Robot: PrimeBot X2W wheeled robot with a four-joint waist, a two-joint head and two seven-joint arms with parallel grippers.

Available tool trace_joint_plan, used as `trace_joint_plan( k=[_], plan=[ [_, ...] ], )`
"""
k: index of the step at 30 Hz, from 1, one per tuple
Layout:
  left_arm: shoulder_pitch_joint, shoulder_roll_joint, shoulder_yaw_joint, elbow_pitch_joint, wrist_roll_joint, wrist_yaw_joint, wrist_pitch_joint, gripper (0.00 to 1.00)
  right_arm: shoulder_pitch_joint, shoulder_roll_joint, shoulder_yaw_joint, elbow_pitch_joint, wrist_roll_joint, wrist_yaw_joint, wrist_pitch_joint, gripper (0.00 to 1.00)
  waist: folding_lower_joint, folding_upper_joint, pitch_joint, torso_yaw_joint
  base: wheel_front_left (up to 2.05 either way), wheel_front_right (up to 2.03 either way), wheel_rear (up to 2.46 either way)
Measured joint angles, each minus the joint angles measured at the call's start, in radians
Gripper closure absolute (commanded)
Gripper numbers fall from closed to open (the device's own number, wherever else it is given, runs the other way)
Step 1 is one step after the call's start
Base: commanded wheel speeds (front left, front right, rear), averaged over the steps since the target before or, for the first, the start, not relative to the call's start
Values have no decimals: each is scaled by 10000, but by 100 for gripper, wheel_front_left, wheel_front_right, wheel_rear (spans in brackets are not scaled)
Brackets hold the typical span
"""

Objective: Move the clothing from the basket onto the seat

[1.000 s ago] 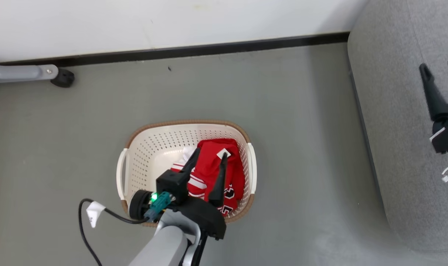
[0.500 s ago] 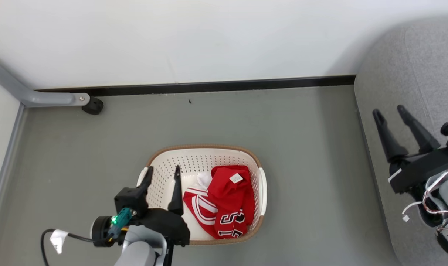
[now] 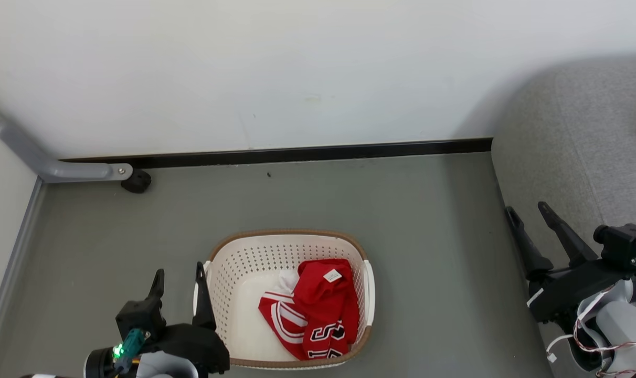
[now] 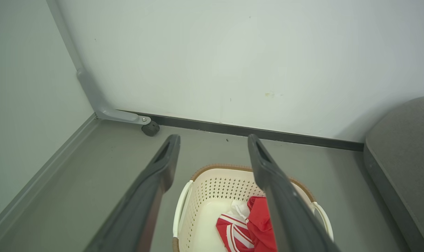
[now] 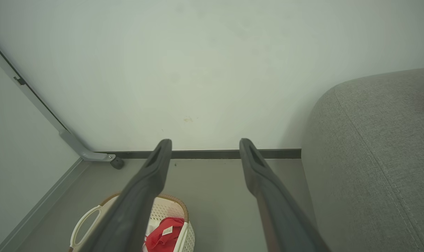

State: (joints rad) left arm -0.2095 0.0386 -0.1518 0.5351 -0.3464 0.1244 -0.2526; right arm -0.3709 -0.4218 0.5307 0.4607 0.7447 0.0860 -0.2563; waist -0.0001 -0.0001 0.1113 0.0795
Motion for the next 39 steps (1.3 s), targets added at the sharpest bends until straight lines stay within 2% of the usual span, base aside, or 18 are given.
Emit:
trace_joint_plan(
  k=[6,13,20,33,39],
  plan=[
    [541,6,63,-431,236,0,0,0,534,142,-199,-255,-288,-255,0,0,0,0,-211,-147,0,0,0],
    [1110,2,12,-823,314,0,0,0,1006,190,-293,-397,-744,-347,0,0,0,0,-294,-266,0,0,0],
    [1415,6,-46,-1035,313,0,0,0,1406,270,-431,-472,-1198,-602,0,0,0,0,-489,-259,0,0,0],
    [1792,17,-50,-1511,318,0,0,0,1621,487,-662,-786,-1837,-953,0,0,1,0,-641,-278,0,0,0],
    [1817,19,-121,-1597,318,0,0,0,1689,533,-792,-884,-1912,-953,0,0,1,1,-635,-312,0,0,0]
  ],
)
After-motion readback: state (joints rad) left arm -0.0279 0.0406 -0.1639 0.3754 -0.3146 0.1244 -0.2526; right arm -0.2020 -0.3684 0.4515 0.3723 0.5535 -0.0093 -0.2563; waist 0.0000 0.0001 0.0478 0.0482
